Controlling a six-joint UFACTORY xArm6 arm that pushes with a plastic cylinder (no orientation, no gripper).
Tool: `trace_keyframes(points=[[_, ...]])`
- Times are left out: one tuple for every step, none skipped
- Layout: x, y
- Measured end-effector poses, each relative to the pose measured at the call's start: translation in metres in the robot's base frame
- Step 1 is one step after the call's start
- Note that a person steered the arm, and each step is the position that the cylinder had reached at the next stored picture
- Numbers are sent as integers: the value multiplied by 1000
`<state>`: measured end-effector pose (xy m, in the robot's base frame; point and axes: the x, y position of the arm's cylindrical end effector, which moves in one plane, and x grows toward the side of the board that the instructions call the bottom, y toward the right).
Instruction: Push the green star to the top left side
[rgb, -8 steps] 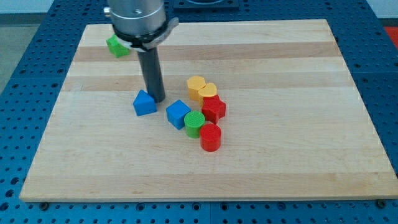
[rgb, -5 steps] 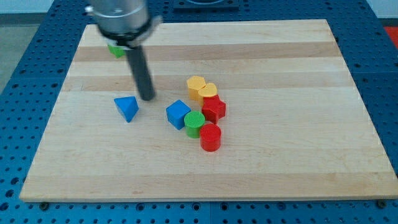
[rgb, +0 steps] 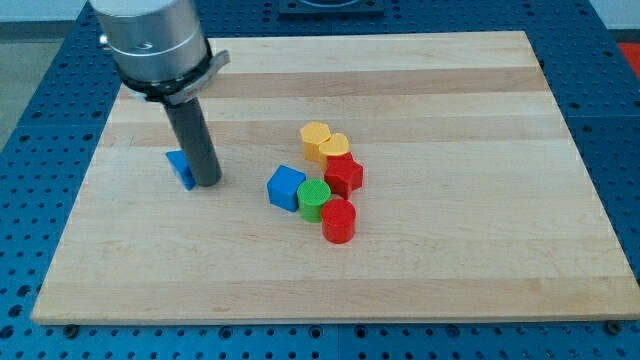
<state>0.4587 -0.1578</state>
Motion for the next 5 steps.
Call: trace_keyframes(points=[[0,-24],[0,-28],[-1,10],[-1,12],[-46,11]])
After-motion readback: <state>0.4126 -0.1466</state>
